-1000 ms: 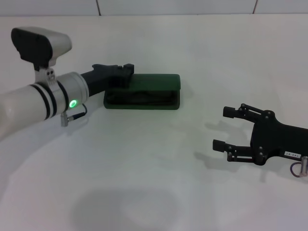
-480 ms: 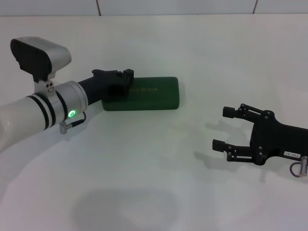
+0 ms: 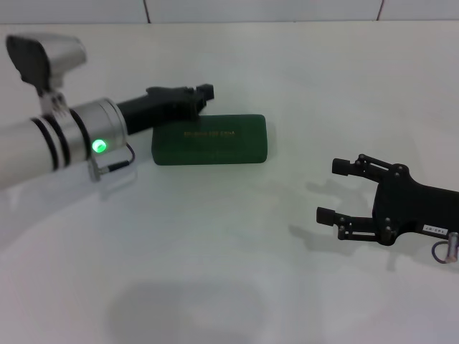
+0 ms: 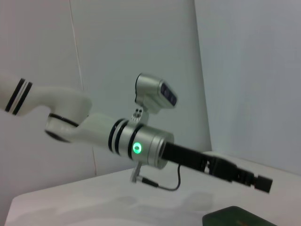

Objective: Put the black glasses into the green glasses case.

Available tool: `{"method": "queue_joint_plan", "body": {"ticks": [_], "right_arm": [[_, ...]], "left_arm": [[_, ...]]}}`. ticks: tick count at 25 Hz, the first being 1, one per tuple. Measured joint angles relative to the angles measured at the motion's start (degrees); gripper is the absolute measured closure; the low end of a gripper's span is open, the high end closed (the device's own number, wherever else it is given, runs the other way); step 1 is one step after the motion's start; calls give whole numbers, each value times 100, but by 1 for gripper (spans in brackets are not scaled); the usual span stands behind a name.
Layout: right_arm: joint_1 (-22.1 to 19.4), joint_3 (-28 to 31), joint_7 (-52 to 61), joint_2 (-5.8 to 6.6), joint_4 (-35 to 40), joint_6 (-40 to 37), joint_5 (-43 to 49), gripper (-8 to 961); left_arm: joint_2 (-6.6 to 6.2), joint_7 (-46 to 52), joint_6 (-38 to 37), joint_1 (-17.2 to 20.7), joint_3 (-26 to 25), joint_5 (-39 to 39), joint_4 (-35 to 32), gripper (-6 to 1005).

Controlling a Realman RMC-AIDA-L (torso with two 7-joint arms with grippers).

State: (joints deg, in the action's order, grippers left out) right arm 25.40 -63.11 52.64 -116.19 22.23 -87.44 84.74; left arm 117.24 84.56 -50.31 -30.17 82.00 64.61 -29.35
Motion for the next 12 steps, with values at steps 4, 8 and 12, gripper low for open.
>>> {"method": "queue_joint_plan", "body": {"ticks": [4,8,12], "right_arm": [[0,0,5,5,0,0,-9,77],[0,0,8,9,0,-1,-22,77],[0,18,12,9,0,-2,-23,77]], "left_arm": [[-255,657,-307,-122,-56,208,-21,892],[-348,870,-337,-97,-206,383,-138,891],[-348,822,-361,76,-432,412,-290,810]]}}
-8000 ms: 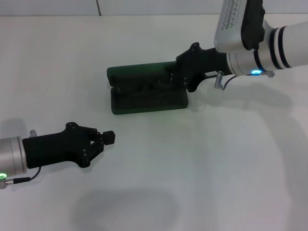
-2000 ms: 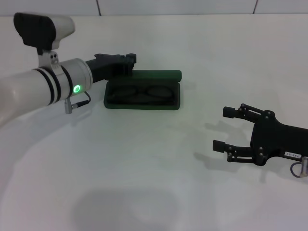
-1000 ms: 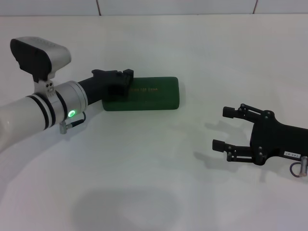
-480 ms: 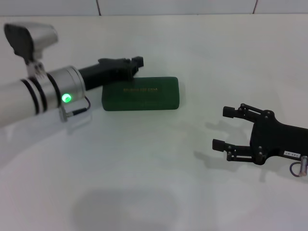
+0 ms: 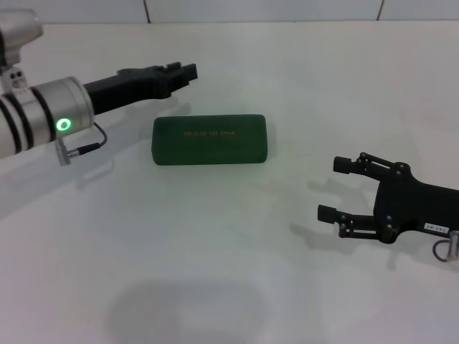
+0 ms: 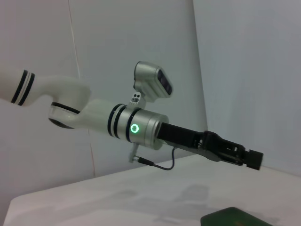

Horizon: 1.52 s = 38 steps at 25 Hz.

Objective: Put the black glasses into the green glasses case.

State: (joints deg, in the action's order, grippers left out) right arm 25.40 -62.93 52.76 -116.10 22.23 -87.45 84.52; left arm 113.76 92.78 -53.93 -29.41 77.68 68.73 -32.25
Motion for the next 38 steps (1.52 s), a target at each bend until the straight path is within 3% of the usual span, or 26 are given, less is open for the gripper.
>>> {"method": "queue_joint_plan", "body": {"ticks": [3,6,10,11,17,19,21,28,38], "right_arm": [[0,33,9,4,0,0,-29,76],[9,42,43,30,16,11,-70,76],[33,46,144,66,66,134,-55,76],[48,23,155,92,69,198,-36,76],[60,-32,158,136,110,220,303,77],[66,-33,158,131,135,213,401,77],[69,-96,149,51,206,245,585,76],[57,-167,151,-1,148,329,593,78],[43,-268,156,-7,141,349,553,81]], "left_arm": [[-28,-206,-344,192,-96,16,-179,728],[-161,-756,-1153,415,-193,118,-243,644],[-203,-1191,-1659,686,-449,494,-329,527],[-198,-1403,-1997,910,-657,865,-475,497],[-125,-1638,-2668,1412,-997,1626,-817,237],[-87,-1799,-2778,1608,-1021,1731,-868,185],[-41,-1880,-2803,1855,-1033,1867,-960,133],[14,-1874,-2825,2065,-1238,2042,-950,126],[-12,-1836,-3259,2104,-1393,2172,-950,126]]}}
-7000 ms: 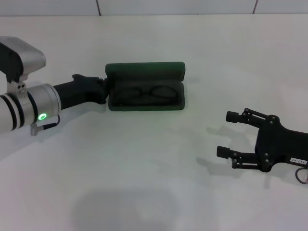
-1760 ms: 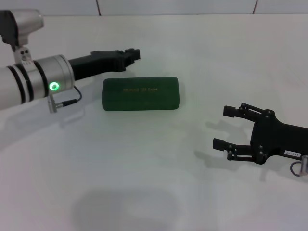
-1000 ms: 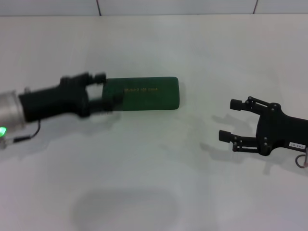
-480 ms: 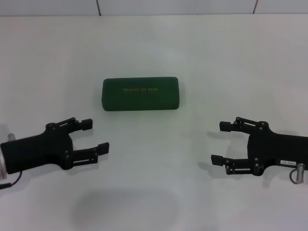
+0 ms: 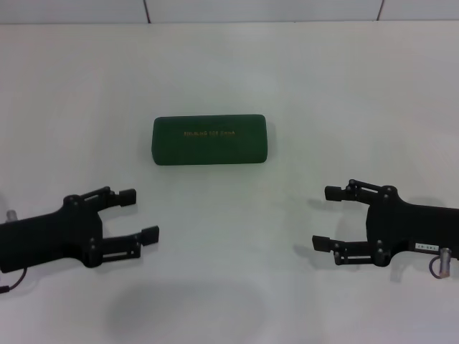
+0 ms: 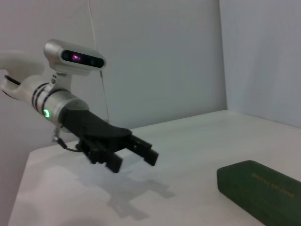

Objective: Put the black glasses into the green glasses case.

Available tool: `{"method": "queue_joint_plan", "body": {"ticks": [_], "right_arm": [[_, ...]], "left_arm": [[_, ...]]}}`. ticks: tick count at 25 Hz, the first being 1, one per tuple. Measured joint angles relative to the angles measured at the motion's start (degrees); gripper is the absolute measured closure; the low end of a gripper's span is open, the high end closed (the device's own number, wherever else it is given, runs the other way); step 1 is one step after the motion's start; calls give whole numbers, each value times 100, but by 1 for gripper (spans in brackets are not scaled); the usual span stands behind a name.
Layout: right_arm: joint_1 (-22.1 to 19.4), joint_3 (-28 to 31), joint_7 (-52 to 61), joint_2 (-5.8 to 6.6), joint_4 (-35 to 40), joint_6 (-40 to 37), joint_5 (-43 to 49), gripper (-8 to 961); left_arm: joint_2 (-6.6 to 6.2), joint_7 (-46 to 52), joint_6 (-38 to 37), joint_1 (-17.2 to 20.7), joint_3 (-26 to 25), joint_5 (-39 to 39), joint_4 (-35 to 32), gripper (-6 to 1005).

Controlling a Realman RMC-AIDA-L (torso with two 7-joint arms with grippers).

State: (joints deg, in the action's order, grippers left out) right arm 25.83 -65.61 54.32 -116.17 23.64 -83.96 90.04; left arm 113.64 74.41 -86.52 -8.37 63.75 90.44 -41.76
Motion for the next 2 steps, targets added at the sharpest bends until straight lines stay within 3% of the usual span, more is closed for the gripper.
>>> {"method": "queue_joint_plan", "body": {"ticks": [2], "right_arm": [[8,14,0,8,0,16,-2,81]], "left_arm": [[7,0,-40,-4,-5,76,0,126]]}}
